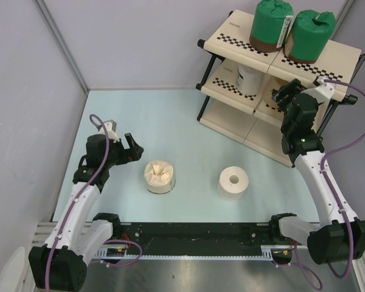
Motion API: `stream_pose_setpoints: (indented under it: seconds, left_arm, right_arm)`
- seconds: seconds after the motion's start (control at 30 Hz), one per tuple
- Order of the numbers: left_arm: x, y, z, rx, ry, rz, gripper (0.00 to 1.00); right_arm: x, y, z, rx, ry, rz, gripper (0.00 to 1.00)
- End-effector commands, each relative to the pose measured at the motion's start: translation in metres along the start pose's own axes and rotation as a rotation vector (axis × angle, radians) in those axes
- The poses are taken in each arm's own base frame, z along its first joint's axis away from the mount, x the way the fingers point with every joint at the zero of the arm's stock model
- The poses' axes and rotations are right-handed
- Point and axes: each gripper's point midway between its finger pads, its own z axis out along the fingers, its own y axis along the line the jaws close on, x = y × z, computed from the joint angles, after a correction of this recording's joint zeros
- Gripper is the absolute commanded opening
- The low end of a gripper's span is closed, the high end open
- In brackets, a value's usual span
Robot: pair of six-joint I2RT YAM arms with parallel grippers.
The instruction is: Place and organize the paper towels onto the shelf
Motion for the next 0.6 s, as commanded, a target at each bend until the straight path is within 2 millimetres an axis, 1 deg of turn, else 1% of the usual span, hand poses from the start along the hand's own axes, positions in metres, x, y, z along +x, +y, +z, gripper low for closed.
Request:
stream_pose_setpoints:
  seconds: [0.0, 0.13, 0.2, 0.23, 0.27, 0.3, 0.33, 0.37, 0.4, 0.43, 0.47, 0.5, 0.57]
  left_arm:
    - [-0.010, -0.006, -0.001, 0.028, -0.034, -0.005, 1.00]
    - [-0.009, -0.005, -0.001, 0.027, -0.031, -0.005, 1.00]
    - [-0.009, -0.005, -0.001, 0.027, -0.031, -0.005, 1.00]
    - [-0.010, -0.005, -0.001, 0.027, -0.033, -0.007, 1.00]
    - [-0.009, -0.005, -0.001, 0.027, -0.031, -0.005, 1.00]
    - [-0.009, -0.005, -0.001, 0.028, -0.032, -0.005, 1.00]
    - [-0.009, -0.005, -0.001, 0.027, -0.031, -0.005, 1.00]
    - [-0.010, -0.005, -0.001, 0.026, -0.033, -0.005, 1.00]
    - [-0.009, -0.005, -0.001, 0.026, -0.032, -0.005, 1.00]
    - [-0.009, -0.005, -0.001, 0.027, -0.031, -0.005, 1.00]
    - [-0.009, -0.005, -0.001, 0.026, -0.030, -0.007, 1.00]
    - [-0.009, -0.006, -0.001, 0.028, -0.029, -0.006, 1.00]
    - [-0.010, -0.006, -0.002, 0.028, -0.034, -0.005, 1.00]
  right_arm:
    - [-0.038, 0.016, -0.008, -0.070, -0.098, 0.040, 0.73]
    - [-0.050, 0.027, -0.021, -0.150, -0.108, 0.038, 0.74]
    - [-0.048, 0.032, -0.029, -0.197, -0.084, 0.028, 0.74]
    - [-0.051, 0.039, -0.039, -0.252, -0.072, 0.026, 0.74]
    - [-0.050, 0.042, -0.044, -0.277, -0.057, 0.022, 0.74]
    - [-0.039, 0.040, -0.051, -0.288, -0.005, 0.004, 0.74]
    - [-0.031, 0.049, -0.061, -0.360, 0.043, -0.008, 0.74]
    - [-0.031, 0.052, -0.073, -0.403, 0.063, -0.016, 0.74]
    - [-0.015, 0.049, -0.082, -0.415, 0.138, -0.037, 0.74]
    - [-0.005, 0.052, -0.093, -0.457, 0.197, -0.037, 0.74]
    - [-0.002, 0.048, -0.104, -0.456, 0.220, -0.033, 0.74]
    - [0.026, 0.044, -0.119, -0.474, 0.331, -0.047, 0.73]
    - [0.052, 0.034, -0.134, -0.462, 0.425, -0.075, 0.72]
